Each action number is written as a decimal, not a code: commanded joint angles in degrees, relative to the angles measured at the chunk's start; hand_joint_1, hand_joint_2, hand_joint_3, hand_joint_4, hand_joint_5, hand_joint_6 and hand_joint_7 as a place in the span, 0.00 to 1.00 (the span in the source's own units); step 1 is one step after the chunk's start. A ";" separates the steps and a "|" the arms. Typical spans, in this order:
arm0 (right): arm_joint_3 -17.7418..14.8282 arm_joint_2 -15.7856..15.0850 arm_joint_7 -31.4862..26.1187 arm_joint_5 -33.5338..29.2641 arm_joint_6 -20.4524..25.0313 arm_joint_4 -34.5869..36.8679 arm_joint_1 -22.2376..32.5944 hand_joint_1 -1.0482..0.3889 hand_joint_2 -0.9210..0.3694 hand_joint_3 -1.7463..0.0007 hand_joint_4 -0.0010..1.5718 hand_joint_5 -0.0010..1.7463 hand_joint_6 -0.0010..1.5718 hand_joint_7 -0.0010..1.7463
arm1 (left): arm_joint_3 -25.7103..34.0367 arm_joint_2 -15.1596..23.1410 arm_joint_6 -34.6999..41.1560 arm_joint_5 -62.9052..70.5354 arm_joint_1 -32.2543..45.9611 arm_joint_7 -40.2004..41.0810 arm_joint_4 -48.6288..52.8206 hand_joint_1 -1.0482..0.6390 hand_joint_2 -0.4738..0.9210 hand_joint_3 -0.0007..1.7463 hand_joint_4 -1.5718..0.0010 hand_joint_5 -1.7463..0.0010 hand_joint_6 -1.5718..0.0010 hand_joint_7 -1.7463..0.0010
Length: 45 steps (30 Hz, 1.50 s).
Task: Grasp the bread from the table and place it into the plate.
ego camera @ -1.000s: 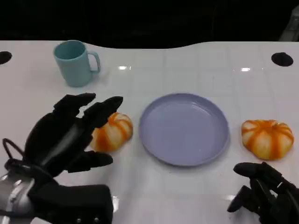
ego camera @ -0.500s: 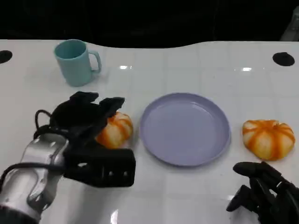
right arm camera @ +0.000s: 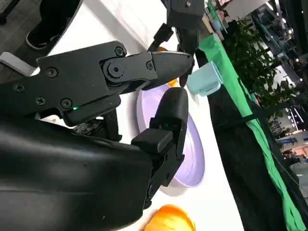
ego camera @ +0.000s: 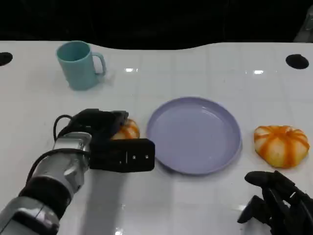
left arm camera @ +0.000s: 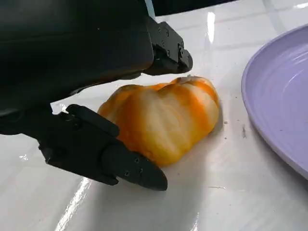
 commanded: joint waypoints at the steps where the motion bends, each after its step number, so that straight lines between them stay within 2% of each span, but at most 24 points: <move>1: -0.69 -0.98 0.54 0.25 -0.59 -0.24 0.07 0.19 0.00 0.89 0.42 0.84 0.47 0.55 | -0.50 -1.42 -2.09 -2.57 -4.03 2.93 8.42 0.30 0.91 0.01 0.91 0.92 0.84 0.99; 3: -0.79 -1.00 0.68 0.33 -0.65 -0.12 0.08 0.18 0.00 0.89 0.42 0.84 0.47 0.55 | -0.55 -1.71 -3.35 -3.61 -4.72 4.35 10.65 0.32 0.92 0.01 0.90 0.92 0.83 0.99; 5: -0.90 -1.01 0.77 0.37 -0.71 -0.02 0.10 0.18 0.00 0.89 0.42 0.84 0.47 0.55 | -0.55 -1.84 -4.65 -4.59 -5.16 5.59 12.34 0.42 0.95 0.01 0.83 0.92 0.75 0.98; 6: -0.96 -1.00 1.03 0.45 -0.97 0.18 0.07 0.18 0.00 0.89 0.42 0.84 0.46 0.55 | -0.16 -1.65 -5.73 -5.42 -5.29 5.85 13.00 0.43 0.96 0.01 0.82 0.93 0.74 0.98; 8: -1.06 -0.97 1.39 0.55 -1.34 0.48 0.02 0.18 0.00 0.89 0.42 0.84 0.46 0.55 | 0.39 -1.53 -6.62 -6.77 -5.72 6.19 14.04 0.48 0.99 0.03 0.71 0.90 0.63 0.96; 9: -1.10 -0.95 1.50 0.59 -1.45 0.60 0.00 0.19 0.00 0.89 0.42 0.84 0.46 0.55 | 0.55 -1.57 -6.68 -7.32 -5.97 6.38 14.50 0.48 1.00 0.06 0.56 0.82 0.50 0.94; 10: -1.13 -0.99 1.41 0.63 -1.19 0.45 0.07 0.19 0.00 0.89 0.42 0.84 0.46 0.55 | 0.42 -1.54 -6.72 -7.35 -6.11 7.86 14.92 0.48 1.00 0.07 0.51 0.79 0.46 0.94; 11: -1.12 -1.05 1.11 0.51 -0.85 0.14 0.19 0.18 0.00 0.89 0.42 0.84 0.47 0.55 | 0.14 -1.51 -6.94 -7.17 -6.00 10.22 15.19 0.46 0.99 0.05 0.48 0.56 0.35 0.89; 12: -1.10 -1.11 0.88 0.42 -0.60 -0.10 0.27 0.18 0.00 0.89 0.43 0.84 0.47 0.55 | -0.15 -1.47 -7.18 -7.03 -5.91 11.97 15.42 0.46 1.00 0.04 0.51 0.23 0.40 0.60; 13: -1.08 -1.21 0.87 0.31 -0.58 -0.14 0.27 0.18 0.00 0.89 0.43 0.84 0.47 0.55 | -0.27 -1.50 -7.39 -7.04 -5.76 13.77 15.60 0.46 1.00 0.04 0.52 0.12 0.46 0.45; 14: -1.10 -1.31 1.07 0.27 -0.78 0.01 0.22 0.17 0.00 0.89 0.43 0.84 0.47 0.55 | -0.21 -1.54 -7.46 -7.16 -5.60 15.74 15.61 0.47 1.00 0.09 0.52 0.05 0.55 0.25; 15: -1.11 -1.38 1.26 0.27 -0.94 0.16 0.16 0.17 0.00 0.89 0.43 0.84 0.47 0.55 | -0.18 -1.58 -7.52 -7.31 -5.54 17.02 15.70 0.49 1.00 0.12 0.52 0.03 0.60 0.19; 19: -1.39 -1.43 1.54 0.84 -0.57 0.52 -0.07 0.18 0.00 0.90 0.43 0.84 0.48 0.54 | -0.34 -1.30 -7.95 -7.78 -6.05 20.17 15.89 0.52 1.00 0.18 0.54 0.00 0.69 0.03; 24: -1.49 -1.42 1.47 0.78 -0.23 0.30 0.00 0.18 0.00 0.89 0.43 0.84 0.47 0.54 | 0.83 -1.16 -9.69 -9.59 -6.14 22.85 15.81 0.53 0.99 0.23 0.51 0.00 0.67 0.00; 26: -1.48 -1.30 0.77 0.61 0.30 -0.22 0.22 0.18 0.00 0.89 0.43 0.83 0.48 0.54 | 3.58 -1.19 -11.22 -12.43 -6.53 24.17 15.01 0.53 0.87 0.45 0.48 0.00 0.64 0.00; 28: -1.40 -1.29 0.50 0.17 0.04 -0.29 0.29 0.18 0.00 0.89 0.43 0.84 0.48 0.54 | 6.10 -1.31 -11.85 -15.38 -7.54 23.06 14.22 0.53 0.84 0.52 0.47 0.00 0.62 0.00; 31: -1.32 -1.30 0.34 0.08 0.04 -0.36 0.30 0.17 0.00 0.89 0.43 0.84 0.48 0.54 | 7.57 -1.42 -13.01 -17.24 -8.26 22.51 13.11 0.52 0.82 0.55 0.47 0.00 0.61 0.00; 33: -1.46 -1.07 0.32 0.54 0.17 -0.25 0.17 0.18 0.00 0.90 0.43 0.84 0.48 0.54 | 8.70 -1.66 -14.77 -18.61 -8.90 22.48 11.11 0.54 0.74 0.65 0.44 0.00 0.57 0.00; 37: -1.69 -0.87 0.50 1.03 0.15 0.26 -0.18 0.19 0.00 0.90 0.44 0.83 0.49 0.54 | 9.17 -1.89 -16.38 -19.71 -9.29 20.74 8.65 0.55 0.70 0.69 0.44 0.00 0.57 0.00; 40: -1.47 -1.06 0.40 0.71 0.48 -0.24 0.03 0.18 0.00 0.91 0.44 0.83 0.48 0.54 | 7.79 -2.15 -20.69 -18.88 -9.82 19.71 5.97 0.56 0.67 0.70 0.45 0.00 0.56 0.00; 45: -1.50 -1.04 0.41 0.64 0.62 -0.35 0.06 0.18 0.00 0.91 0.44 0.83 0.48 0.54 | 7.67 -2.07 -21.57 -18.79 -9.76 19.46 5.57 0.56 0.66 0.71 0.46 0.00 0.55 0.00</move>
